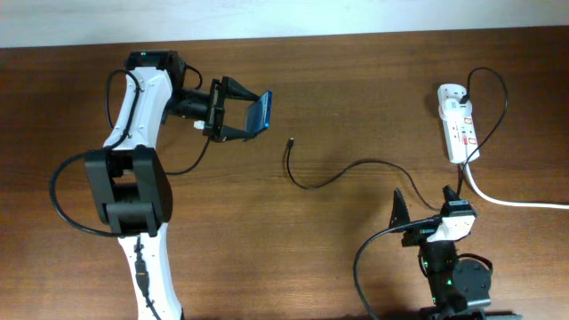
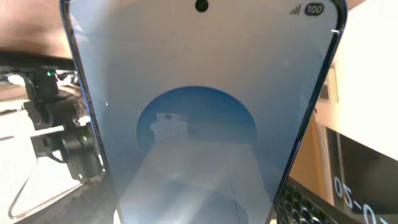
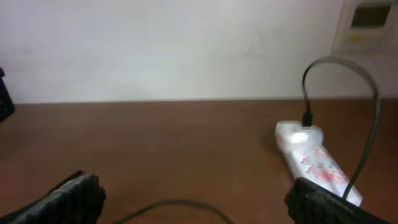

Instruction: Plug charger to phone and switch on socket

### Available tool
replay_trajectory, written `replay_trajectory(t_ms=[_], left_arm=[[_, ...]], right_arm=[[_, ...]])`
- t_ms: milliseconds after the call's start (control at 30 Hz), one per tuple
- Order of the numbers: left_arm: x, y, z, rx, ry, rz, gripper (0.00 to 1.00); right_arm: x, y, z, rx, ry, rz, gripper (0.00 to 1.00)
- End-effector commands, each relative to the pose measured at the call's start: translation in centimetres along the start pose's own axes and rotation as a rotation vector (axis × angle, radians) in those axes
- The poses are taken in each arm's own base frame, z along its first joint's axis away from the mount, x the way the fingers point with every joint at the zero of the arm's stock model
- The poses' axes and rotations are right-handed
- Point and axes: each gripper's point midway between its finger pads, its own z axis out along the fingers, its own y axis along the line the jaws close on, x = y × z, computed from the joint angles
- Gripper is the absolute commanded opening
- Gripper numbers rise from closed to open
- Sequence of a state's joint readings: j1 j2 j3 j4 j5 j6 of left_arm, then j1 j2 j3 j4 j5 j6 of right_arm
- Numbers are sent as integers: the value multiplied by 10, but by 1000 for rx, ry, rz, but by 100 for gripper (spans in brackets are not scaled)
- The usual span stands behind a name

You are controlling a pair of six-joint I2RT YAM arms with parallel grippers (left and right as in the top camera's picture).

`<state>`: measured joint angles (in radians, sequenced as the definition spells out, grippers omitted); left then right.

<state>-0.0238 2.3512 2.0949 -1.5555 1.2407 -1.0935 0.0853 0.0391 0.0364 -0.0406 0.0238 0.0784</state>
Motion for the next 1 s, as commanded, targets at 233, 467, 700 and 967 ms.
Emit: replay_trajectory(t_ms=[233, 467, 700, 967], left_arm=[[-27, 2, 15, -108, -191, 240, 0], [-28, 0, 64, -181, -281, 253, 0], [-51, 7, 61, -213, -455, 112, 0], [-55, 21, 85, -298, -570, 131, 0]], right_arm=[[-112, 77, 32, -366, 297, 86, 98], [-53, 126, 83, -536, 723, 668, 98], [6, 147, 123, -556, 858, 772, 79], [66, 198, 136, -309, 916, 787, 64]])
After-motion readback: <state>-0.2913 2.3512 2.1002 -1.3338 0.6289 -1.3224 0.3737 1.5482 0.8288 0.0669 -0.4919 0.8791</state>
